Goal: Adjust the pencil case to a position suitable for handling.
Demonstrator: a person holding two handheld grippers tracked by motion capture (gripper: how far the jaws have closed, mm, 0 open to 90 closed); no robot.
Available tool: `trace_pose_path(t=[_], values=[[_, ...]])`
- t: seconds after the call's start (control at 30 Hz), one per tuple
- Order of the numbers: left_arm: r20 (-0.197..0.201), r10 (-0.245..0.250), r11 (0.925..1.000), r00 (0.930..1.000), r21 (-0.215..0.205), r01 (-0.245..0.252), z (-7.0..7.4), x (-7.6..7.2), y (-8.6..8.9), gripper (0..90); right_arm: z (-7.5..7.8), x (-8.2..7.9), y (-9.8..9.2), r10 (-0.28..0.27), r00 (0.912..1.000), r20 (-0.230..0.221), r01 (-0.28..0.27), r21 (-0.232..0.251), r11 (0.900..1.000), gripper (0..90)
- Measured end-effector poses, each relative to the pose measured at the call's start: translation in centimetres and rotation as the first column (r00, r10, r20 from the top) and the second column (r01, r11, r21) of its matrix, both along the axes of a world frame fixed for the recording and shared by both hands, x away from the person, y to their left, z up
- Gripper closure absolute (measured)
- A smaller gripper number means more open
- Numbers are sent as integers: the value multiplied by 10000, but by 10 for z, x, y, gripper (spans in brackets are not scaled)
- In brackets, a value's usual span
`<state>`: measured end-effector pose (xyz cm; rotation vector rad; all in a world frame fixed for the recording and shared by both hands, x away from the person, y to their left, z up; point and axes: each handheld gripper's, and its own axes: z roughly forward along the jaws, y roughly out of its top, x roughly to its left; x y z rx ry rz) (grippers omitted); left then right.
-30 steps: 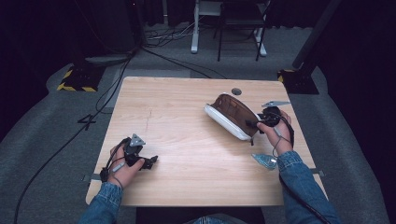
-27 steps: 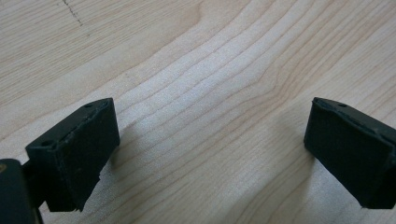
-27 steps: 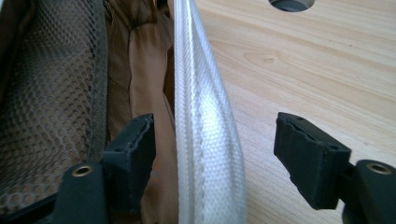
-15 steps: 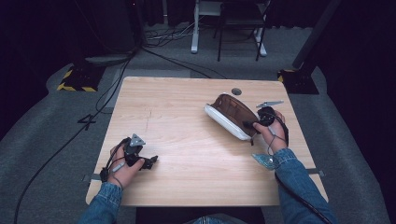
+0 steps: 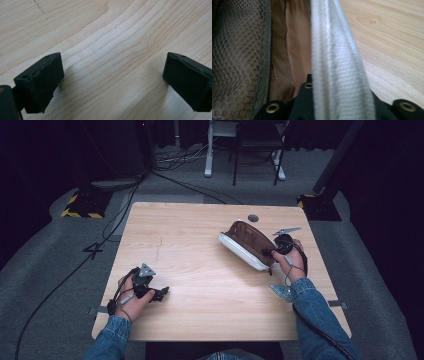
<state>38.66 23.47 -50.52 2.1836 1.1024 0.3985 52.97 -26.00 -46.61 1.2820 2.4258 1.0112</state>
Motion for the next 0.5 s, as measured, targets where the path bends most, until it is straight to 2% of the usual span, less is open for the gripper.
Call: trace_pose_path(t=[0.1, 0.3, 0.5], values=[[-3, -1, 10000, 10000, 0, 1, 0, 0, 0, 36, 0, 0, 0, -45, 9998, -186, 46, 26, 10000, 853], [-1, 1, 10000, 10000, 0, -1, 0, 0, 0, 36, 0, -1, 0, -29, 9999, -114, 31, 153, 9999, 864], [-2, 0, 10000, 10000, 0, 0, 0, 0, 0, 36, 3, -1, 1, -4, 9996, -295, 16, 392, 9992, 871]])
